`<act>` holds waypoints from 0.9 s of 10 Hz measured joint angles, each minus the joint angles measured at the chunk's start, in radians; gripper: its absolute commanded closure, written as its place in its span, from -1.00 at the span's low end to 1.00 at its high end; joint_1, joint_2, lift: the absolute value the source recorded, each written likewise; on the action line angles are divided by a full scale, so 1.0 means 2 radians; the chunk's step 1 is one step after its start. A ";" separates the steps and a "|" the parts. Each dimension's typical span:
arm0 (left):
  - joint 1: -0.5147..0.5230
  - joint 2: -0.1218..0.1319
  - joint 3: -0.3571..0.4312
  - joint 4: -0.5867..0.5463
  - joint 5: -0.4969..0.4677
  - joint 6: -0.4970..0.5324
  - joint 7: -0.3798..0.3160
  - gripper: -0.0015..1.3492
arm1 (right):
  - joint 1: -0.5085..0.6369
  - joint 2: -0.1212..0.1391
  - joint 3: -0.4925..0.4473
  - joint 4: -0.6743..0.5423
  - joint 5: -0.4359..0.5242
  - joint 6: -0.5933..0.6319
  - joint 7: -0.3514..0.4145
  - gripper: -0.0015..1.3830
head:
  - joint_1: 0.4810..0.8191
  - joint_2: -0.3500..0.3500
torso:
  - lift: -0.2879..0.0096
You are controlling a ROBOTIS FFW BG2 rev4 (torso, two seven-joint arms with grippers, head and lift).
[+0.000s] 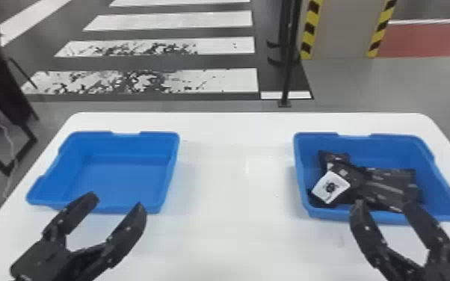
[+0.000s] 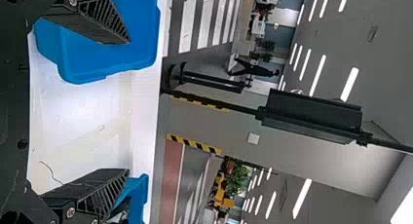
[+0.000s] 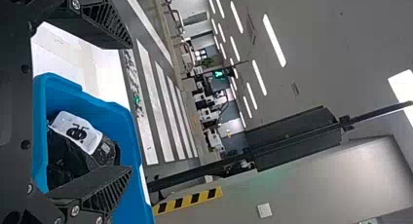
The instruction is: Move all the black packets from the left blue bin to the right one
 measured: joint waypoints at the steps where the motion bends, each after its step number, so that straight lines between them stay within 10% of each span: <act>1: -0.001 0.000 0.000 0.000 0.000 0.000 0.000 -0.81 | -0.001 0.000 0.000 0.000 0.000 0.000 0.000 -0.79 | 0.27 0.22 | -0.31; 9: -0.002 -0.001 0.001 0.000 0.001 0.000 0.000 -0.81 | -0.002 0.000 0.000 0.002 -0.003 0.000 0.000 -0.79 | 0.27 0.22 | -0.31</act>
